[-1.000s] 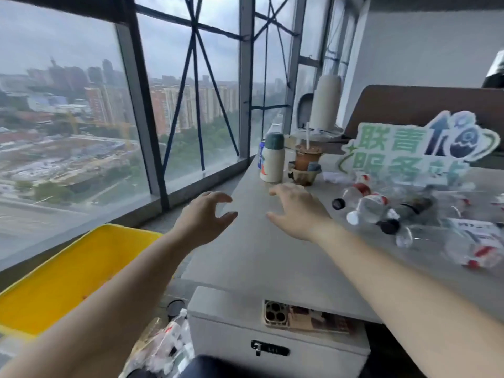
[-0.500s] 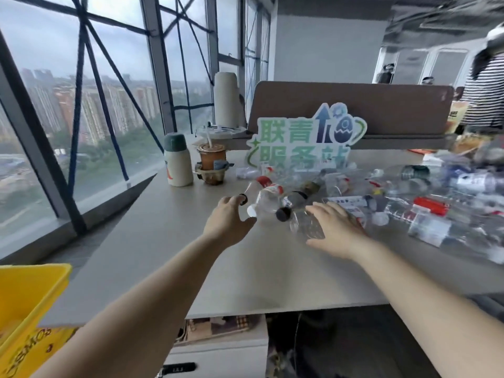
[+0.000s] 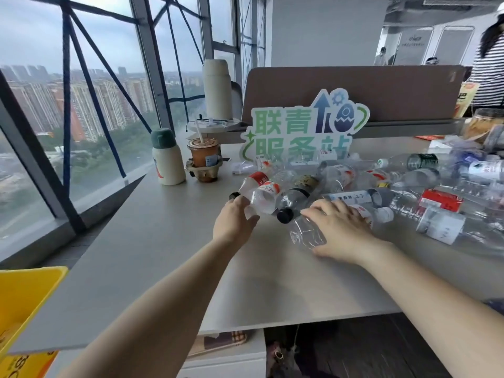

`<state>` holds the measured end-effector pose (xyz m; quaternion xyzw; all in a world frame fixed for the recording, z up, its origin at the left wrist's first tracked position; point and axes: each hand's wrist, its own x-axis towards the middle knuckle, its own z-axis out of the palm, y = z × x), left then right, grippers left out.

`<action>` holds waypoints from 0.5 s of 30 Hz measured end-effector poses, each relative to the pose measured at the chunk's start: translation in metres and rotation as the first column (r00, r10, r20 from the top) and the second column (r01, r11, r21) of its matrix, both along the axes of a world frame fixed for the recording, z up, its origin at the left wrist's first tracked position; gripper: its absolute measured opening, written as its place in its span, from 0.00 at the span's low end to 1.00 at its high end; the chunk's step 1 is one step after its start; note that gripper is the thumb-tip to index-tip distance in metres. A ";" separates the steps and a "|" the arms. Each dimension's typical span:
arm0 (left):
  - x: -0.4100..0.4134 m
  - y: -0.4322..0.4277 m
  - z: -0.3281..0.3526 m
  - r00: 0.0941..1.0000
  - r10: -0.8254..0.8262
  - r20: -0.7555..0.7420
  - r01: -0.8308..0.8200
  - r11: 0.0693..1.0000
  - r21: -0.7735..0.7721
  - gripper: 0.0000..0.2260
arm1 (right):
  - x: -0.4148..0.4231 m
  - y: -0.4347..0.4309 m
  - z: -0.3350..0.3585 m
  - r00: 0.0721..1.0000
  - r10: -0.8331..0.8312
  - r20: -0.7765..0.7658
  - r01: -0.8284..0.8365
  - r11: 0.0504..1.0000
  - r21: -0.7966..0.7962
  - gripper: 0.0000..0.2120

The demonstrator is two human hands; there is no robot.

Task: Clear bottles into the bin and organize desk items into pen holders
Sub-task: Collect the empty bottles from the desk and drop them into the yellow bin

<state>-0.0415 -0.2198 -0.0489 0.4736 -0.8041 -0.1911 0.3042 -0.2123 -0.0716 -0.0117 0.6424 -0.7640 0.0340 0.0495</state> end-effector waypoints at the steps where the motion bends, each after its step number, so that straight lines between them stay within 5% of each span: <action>1: 0.008 0.003 0.001 1.000 -0.008 -0.017 0.008 1.000 -0.012 0.17 | 0.004 0.001 0.001 1.000 0.007 0.002 -0.007 1.000 0.000 0.36; 7: 0.103 0.037 0.017 0.994 0.017 -0.106 -0.026 0.996 -0.086 0.11 | 0.066 0.006 0.025 0.986 0.165 -0.009 -0.166 0.985 -0.055 0.33; 11: 0.195 0.064 0.041 0.977 0.119 -0.178 -0.148 0.975 -0.163 0.12 | 0.137 -0.002 0.055 0.942 0.327 0.080 -0.292 0.911 -0.290 0.36; 15: 0.288 0.088 0.065 0.931 0.280 -0.235 -0.334 0.912 -0.238 0.13 | 0.228 -0.023 0.072 0.797 0.559 0.230 -0.378 0.758 -0.531 0.36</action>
